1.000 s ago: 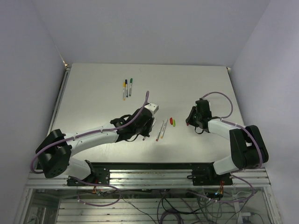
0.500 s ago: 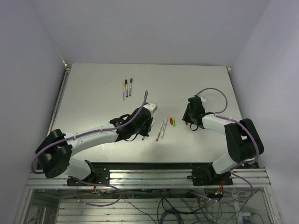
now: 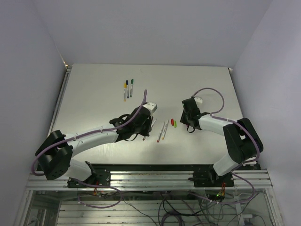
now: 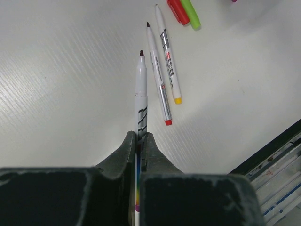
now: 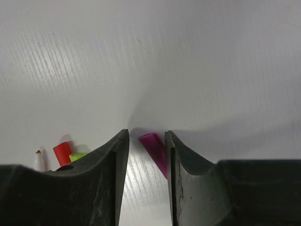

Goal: Insert the pens into the pen caps

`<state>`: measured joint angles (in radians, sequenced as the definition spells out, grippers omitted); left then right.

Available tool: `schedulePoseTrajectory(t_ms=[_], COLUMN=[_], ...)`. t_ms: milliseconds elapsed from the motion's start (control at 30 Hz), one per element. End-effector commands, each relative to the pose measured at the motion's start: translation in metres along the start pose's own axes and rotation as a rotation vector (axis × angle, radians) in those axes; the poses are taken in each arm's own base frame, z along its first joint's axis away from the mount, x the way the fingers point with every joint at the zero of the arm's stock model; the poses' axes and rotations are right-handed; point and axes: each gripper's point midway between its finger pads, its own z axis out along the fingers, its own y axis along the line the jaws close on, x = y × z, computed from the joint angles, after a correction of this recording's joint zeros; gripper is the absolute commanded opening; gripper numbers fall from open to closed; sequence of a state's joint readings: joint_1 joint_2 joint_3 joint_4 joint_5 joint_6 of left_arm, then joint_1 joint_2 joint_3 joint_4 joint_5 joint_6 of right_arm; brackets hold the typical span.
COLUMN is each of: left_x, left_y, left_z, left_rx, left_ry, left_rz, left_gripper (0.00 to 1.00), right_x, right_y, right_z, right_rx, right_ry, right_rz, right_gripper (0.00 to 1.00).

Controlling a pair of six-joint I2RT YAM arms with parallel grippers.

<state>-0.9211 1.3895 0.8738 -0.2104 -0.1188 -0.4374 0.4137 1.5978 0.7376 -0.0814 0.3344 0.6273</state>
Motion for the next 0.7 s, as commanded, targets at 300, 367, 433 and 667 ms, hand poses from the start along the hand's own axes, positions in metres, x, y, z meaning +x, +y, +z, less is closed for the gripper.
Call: schedulePoseTrajectory(t_ms=[300,367,433,667], left_x=[-0.005,-0.006,-0.005,-0.003], left_y=[-0.004,-0.005,-0.004,-0.004], left_z=[0.000,0.000,-0.001,0.001], left_rx=[0.047,0.050,0.048,0.051], left_ry=[-0.020,-0.021,-0.020,-0.015], left_rz=[-0.010,-0.011,-0.012,-0.015], left_gripper=[0.07,0.07,0.07,0.07], right_x=[0.077,0.081,0.084,0.087], right_y=[-0.050,-0.051,-0.052,-0.046], right_z=[-0.007,-0.007,-0.007,-0.006], right_rx=[0.153,0.155,0.154,0.125], right_ry=[0.267,0.279,0.292,0.323], right_rz=[-0.132,-0.137,-0.144,-0.167], right_gripper=[0.33,0.28,0.21,0.00])
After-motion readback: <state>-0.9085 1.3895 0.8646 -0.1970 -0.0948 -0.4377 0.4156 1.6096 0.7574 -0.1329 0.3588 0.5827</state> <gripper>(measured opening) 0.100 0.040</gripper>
